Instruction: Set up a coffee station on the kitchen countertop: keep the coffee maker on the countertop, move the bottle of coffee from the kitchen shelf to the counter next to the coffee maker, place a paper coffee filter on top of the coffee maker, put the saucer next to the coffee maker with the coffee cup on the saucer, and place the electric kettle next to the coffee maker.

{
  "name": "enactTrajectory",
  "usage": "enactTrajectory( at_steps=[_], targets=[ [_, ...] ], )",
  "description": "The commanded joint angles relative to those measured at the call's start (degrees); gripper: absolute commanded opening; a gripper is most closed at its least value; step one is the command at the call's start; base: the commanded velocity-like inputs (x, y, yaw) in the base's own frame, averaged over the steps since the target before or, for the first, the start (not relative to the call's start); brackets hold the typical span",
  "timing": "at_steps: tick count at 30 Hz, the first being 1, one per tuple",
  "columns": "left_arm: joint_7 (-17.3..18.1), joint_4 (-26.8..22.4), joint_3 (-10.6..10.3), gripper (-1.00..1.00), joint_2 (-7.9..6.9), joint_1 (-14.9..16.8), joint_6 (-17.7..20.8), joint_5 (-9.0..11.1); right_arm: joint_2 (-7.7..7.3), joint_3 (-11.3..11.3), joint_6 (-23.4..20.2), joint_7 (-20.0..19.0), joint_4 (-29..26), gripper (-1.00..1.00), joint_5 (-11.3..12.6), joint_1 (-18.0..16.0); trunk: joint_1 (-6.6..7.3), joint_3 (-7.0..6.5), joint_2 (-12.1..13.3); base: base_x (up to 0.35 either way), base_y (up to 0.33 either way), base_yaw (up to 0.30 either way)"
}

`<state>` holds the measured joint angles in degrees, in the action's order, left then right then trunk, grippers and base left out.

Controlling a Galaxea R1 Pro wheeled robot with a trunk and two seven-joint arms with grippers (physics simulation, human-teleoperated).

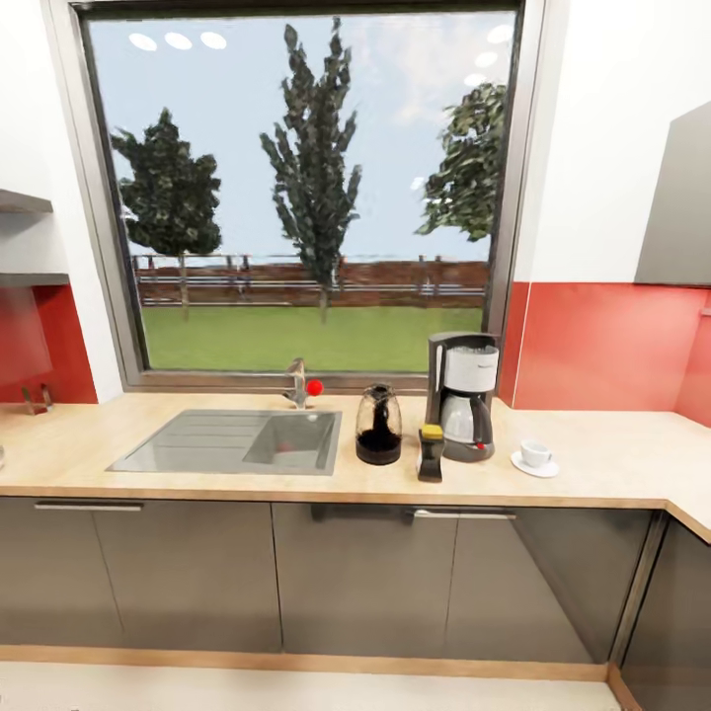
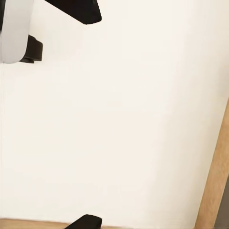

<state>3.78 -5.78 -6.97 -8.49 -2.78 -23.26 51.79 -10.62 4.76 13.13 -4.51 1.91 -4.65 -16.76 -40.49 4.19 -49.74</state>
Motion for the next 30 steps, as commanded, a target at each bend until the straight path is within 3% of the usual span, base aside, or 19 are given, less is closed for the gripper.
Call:
enactTrajectory(
  at_steps=[1,10,13,18,24,30],
  targets=[
    [0.2,-0.1,-0.5,1.00,0.05,0.0,-0.2,0.6,-0.08,0.4,0.3,0.0,0.2,1.00,-0.1,-0.1,0.21,-0.01,0.3,0.000,0.000,0.000],
    [0.3,0.0,-0.2,1.00,0.38,0.0,-1.9,0.8,0.11,0.3,-0.3,0.1,0.2,1.00,0.1,-0.1,2.19,-0.80,4.0,0.000,0.000,0.000],
    [0.4,0.1,-0.6,1.00,0.51,0.0,-2.3,0.3,0.44,0.3,-2.4,0.0,0.2,1.00,0.0,-0.1,2.85,-1.06,5.2,0.000,0.000,0.000],
    [0.5,0.4,-1.0,1.00,1.52,0.0,-2.4,0.1,0.47,0.3,-3.3,-0.2,0.2,1.00,-0.1,0.4,3.95,-1.71,7.2,0.000,0.000,0.000],
    [0.8,0.5,-0.9,1.00,2.09,0.0,-2.8,0.1,0.40,0.3,0.7,0.0,0.2,1.00,-0.1,2.1,5.27,-2.77,9.6,0.000,0.000,0.000],
    [0.8,0.6,-1.0,1.00,2.40,0.0,-2.8,0.1,0.59,0.3,1.4,0.1,0.2,1.00,0.0,2.6,6.58,-3.85,12.0,0.000,0.000,0.000]
  ],
)
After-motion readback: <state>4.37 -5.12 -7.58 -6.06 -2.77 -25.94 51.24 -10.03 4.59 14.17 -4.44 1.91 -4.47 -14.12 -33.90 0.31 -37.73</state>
